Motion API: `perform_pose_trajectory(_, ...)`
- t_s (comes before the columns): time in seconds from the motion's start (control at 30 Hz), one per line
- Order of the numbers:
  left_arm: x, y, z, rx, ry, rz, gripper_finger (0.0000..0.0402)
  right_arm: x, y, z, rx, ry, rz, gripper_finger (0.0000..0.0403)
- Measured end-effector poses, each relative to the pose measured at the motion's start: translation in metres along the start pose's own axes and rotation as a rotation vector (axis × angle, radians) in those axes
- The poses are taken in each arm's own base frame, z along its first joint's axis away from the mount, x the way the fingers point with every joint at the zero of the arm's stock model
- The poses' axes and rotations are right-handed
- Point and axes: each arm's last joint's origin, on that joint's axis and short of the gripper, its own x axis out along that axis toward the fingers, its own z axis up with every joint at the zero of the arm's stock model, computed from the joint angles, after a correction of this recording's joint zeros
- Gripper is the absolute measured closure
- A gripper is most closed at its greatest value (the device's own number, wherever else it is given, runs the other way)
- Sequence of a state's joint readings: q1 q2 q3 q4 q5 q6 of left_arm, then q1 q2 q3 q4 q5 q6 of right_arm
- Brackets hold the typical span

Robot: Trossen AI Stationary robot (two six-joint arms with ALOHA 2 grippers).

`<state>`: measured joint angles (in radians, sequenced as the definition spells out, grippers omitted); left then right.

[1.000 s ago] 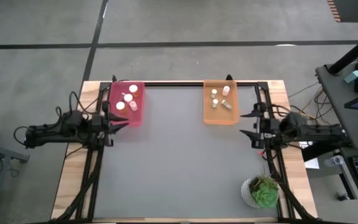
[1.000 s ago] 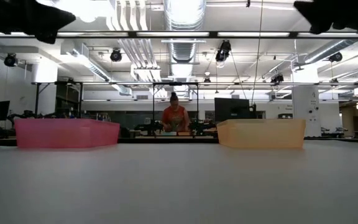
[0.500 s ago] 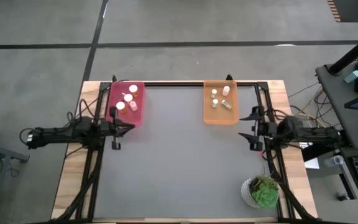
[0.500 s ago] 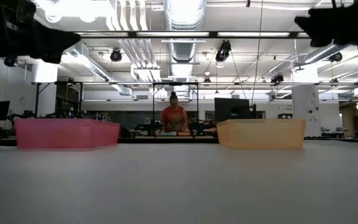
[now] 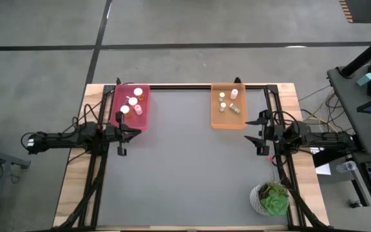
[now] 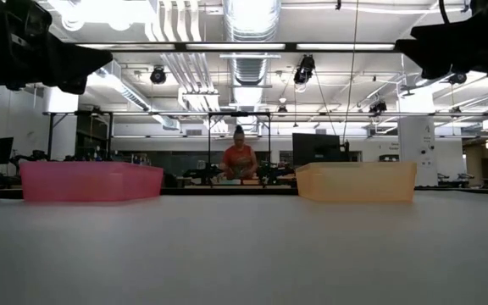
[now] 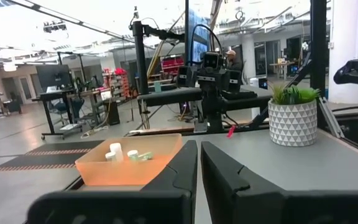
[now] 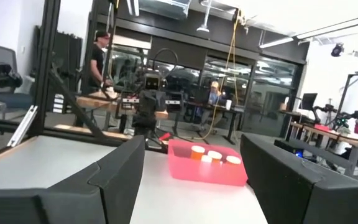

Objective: Pick and place medicine bottles into bin by pill shape (circle, oval)
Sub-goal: Return to Home position

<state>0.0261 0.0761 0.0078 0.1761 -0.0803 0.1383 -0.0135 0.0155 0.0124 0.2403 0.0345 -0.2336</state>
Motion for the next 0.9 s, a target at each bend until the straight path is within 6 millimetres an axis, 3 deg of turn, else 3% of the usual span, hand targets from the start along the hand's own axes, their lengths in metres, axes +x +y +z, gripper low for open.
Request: perform_pose_trajectory(0.9, 0.0003, -0.0002, -0.0014, 0.000, 0.008, 0.001, 0.0395, 0.0001, 0.0002, -0.0010, -0.002, 0.007, 0.001, 0.0143)
